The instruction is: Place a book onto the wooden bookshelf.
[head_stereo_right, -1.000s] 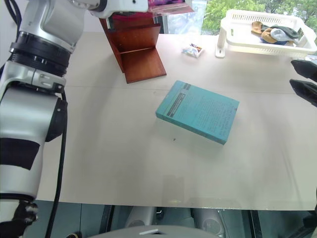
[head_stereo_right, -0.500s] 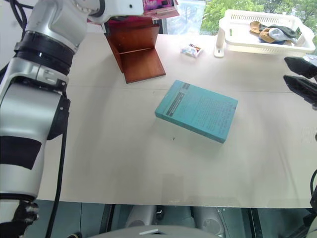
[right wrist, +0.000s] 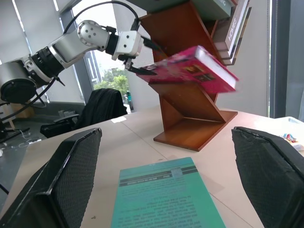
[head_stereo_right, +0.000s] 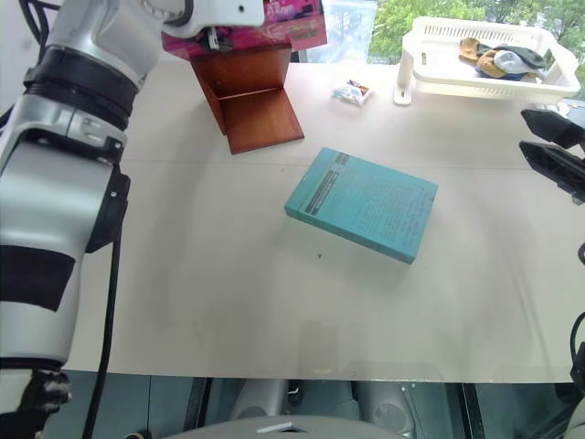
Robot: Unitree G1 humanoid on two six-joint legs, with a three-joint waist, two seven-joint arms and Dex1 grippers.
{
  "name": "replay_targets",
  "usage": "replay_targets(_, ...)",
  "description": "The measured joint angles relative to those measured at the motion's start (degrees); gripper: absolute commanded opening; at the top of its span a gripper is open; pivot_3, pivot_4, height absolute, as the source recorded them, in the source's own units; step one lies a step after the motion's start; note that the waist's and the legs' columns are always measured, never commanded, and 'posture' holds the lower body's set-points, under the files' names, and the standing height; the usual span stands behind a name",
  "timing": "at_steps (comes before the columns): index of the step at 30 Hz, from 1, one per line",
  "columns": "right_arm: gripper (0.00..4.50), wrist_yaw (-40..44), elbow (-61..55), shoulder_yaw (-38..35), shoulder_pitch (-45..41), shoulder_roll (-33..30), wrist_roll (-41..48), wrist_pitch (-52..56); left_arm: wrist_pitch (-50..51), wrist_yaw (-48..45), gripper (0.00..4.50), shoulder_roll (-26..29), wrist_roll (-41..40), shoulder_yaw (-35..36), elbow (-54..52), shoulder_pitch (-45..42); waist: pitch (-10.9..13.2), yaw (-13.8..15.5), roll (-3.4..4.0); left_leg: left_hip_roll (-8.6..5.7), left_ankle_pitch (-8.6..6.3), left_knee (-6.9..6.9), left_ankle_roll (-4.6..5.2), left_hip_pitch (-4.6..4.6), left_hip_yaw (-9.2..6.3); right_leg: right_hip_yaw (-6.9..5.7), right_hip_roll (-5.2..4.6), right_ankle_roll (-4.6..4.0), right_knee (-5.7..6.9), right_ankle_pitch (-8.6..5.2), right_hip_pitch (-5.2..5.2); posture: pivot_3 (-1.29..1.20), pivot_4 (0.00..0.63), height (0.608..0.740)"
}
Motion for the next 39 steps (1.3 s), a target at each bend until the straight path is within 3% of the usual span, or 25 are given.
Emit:
replay_targets(8,4.5,-0.01,-0.48,-0.07,0.76,0.11,0.01,0.0,-0.13,-1.23,4.39,0.35,-0.66,0.2,-0.3,0.08,0.0,0.02,0.0,0.0,0.0,0.01,0.0,0.0,0.0,0.0,0.0,0.0,0.01,0.0,0.0,0.0,0.15,0.74)
replay_targets(13,4.5,-0.03,-1.84,-0.27,2.94,0.1,0.01,0.14,-2.86,-5.04,4.39,3.7,-5.09,3.5,-5.39,4.87,-0.03,-0.11,0.05,0.03,0.01,0.0,-0.01,0.03,0.01,0.01,0.01,0.0,0.04,0.0,-0.01,0.0,0.15,0.74)
replay_targets(16,4.5,-0.07,-3.46,-0.72,6.38,-0.44,0.04,0.73,-4.8,0.13,4.39,6.78,-9.08,9.17,-6.75,8.68,-0.02,-0.2,0.05,0.08,0.01,0.09,-0.01,-0.02,-0.03,0.0,-0.12,0.0,0.09,0.0,-0.05,0.0,0.15,0.74)
replay_targets(20,4.5,-0.2,-6.25,-2.69,11.91,-1.16,0.08,1.33,-5.99,3.41,4.39,6.44,-22.04,22.65,-15.31,13.64,-0.06,0.39,0.11,0.0,0.01,0.31,0.0,-0.18,-0.11,-0.17,-0.45,0.0,0.15,0.0,-0.06,0.0,0.15,0.74)
replay_targets(23,4.5,-0.22,-9.4,-2.92,16.53,-1.85,0.01,1.33,1.72,-1.8,4.39,3.89,-36.89,31.2,-30.41,22.68,-0.1,0.43,0.19,-0.01,-0.01,0.62,0.03,-0.13,-0.23,-0.33,-0.48,0.01,0.23,0.01,0.17,0.0,0.15,0.74)
replay_targets(28,4.5,-0.39,-12.74,-5.89,24.65,-2.6,-0.71,0.82,26.5,-5.56,4.39,3.24,-58.79,41.0,-55.91,45.74,-0.11,-0.52,0.2,0.07,-0.09,0.8,0.19,0.4,-0.31,-0.28,-0.28,0.01,0.79,-0.01,0.53,0.0,0.15,0.74)
replay_targets(34,4.5,-0.94,-14.16,-8.05,34.0,-2.48,-4.83,-3.17,34.3,-2.56,4.39,3.67,-68.85,52.62,-64.93,71.3,-0.09,-1.65,0.12,0.11,-0.15,0.68,0.24,1.34,-0.24,-0.14,-0.01,0.02,0.68,-0.03,1.34,0.0,0.15,0.74)
replay_targets(36,4.5,-0.88,-13.73,-7.93,37.79,-2.13,-7.22,-5.31,34.6,-6.51,4.39,4.74,-70.87,52.65,-67.94,83.34,-0.09,-1.71,0.11,0.09,-0.17,0.63,0.26,1.39,-0.13,-0.05,-0.07,0.02,0.58,-0.03,1.39,0.0,0.15,0.74)
replay_targets(39,4.5,-0.86,-12.36,-6.4,41.25,-2.01,-11.21,-9.11,33.35,-8.9,4.39,4.89,-70.43,49.72,-68.21,94.11,-0.05,-1.23,0.03,0.1,-0.18,0.63,0.27,1.34,-0.22,-0.11,-0.24,0.02,0.52,-0.03,1.39,0.0,0.15,0.74)
